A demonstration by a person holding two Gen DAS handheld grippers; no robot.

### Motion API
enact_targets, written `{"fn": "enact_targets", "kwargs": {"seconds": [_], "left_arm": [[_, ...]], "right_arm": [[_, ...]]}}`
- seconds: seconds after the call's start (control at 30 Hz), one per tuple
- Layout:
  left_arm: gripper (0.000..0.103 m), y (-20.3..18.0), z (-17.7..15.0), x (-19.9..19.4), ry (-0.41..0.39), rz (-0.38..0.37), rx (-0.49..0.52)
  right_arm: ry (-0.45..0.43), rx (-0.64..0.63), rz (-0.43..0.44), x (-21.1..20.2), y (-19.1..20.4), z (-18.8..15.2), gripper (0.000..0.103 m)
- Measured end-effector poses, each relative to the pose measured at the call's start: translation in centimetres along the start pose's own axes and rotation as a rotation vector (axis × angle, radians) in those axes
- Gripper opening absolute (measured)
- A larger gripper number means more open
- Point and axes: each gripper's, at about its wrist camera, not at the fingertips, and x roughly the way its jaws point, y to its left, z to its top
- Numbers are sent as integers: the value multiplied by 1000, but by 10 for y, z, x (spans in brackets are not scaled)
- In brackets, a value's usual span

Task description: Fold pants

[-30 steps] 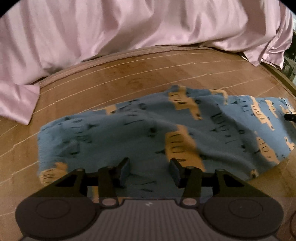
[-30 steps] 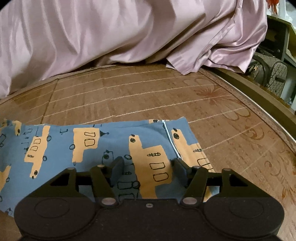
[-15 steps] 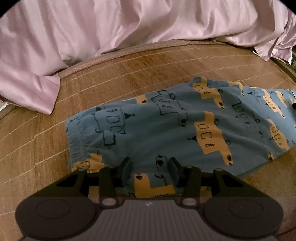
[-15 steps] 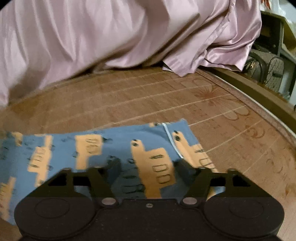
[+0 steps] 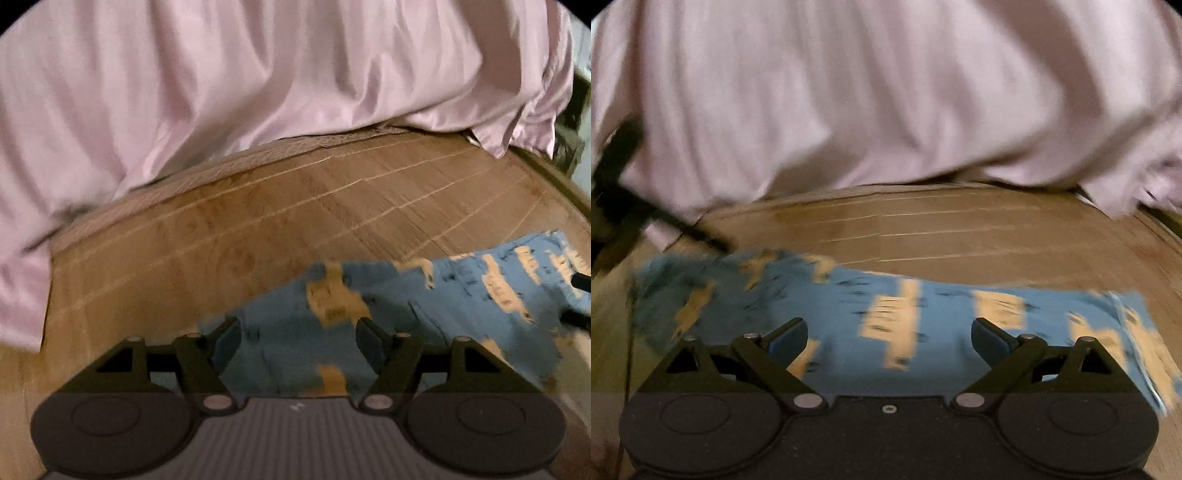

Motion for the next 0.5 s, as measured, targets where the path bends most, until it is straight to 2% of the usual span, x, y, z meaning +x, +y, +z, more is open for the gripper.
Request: {"fn": "enact_targets", "kwargs": {"seconds": [0.07, 0.1, 0.23, 0.33, 0.4, 0.47, 0.5], "left_arm": [[71, -2, 11, 19, 19, -5, 68], [66, -2, 15, 27, 30, -14, 92], [63, -9, 31, 55, 81, -71, 155], [55, -14, 40, 71, 110, -83, 190], [27, -16, 44, 78, 127, -83, 216], [15, -17, 47, 84, 137, -86, 236], [14, -18, 47, 85, 136, -84, 244]], "right_arm": [[22, -40, 24, 16, 14, 8, 84], [23, -45, 45, 24, 21, 14, 82], [26, -74, 120, 40, 45, 26, 76], [31, -137, 195, 44, 65, 24, 61], [43, -172, 241, 47, 77, 21, 54], [67, -218, 279, 52, 90, 16, 40], [86, -241, 274, 54, 95, 13, 37]]}}
